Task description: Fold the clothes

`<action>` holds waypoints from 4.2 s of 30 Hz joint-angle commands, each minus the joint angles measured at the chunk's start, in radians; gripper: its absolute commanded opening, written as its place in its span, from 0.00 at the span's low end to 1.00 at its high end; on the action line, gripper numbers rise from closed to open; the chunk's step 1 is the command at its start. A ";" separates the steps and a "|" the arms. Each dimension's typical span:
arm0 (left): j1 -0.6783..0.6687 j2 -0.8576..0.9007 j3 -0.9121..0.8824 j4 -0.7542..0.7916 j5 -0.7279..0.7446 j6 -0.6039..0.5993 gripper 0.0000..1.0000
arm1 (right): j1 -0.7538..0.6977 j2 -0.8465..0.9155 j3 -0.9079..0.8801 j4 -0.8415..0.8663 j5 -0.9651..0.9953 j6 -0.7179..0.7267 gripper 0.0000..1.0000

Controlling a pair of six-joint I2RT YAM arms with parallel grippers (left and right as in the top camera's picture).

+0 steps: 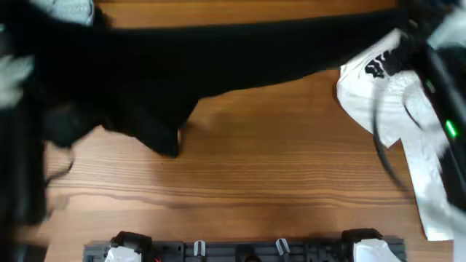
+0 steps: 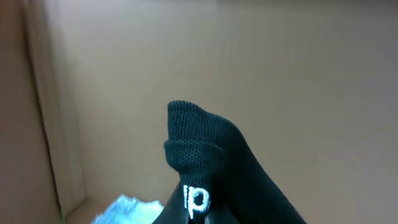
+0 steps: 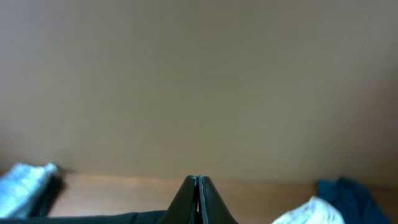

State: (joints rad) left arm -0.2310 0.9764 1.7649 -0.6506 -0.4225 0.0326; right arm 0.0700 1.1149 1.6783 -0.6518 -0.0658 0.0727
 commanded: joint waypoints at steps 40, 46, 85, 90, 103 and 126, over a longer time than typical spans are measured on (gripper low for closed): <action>0.156 1.109 0.002 0.468 0.176 -0.048 0.04 | -0.007 0.989 -0.015 0.420 -0.046 0.009 0.04; 0.169 1.131 0.020 0.374 0.314 -0.076 0.14 | -0.007 0.989 -0.015 0.331 -0.069 0.008 0.04; 0.204 1.672 0.500 0.124 0.422 -0.116 0.47 | -0.006 0.989 -0.015 0.243 -0.067 0.005 0.04; 0.229 1.672 0.500 0.159 0.422 -0.120 0.26 | -0.006 0.989 -0.015 0.245 -0.064 0.005 0.04; 0.196 1.360 0.500 -0.167 0.422 -0.119 0.04 | -0.006 0.989 -0.015 0.231 -0.118 0.006 0.04; 0.236 1.094 0.495 -0.994 0.373 -0.127 0.04 | -0.081 0.776 -0.016 -0.468 -0.372 -0.188 0.04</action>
State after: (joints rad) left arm 0.0017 2.1025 2.2593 -1.6100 -0.0319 -0.0883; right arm -0.0078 1.9095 1.6520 -1.1046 -0.4084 -0.0624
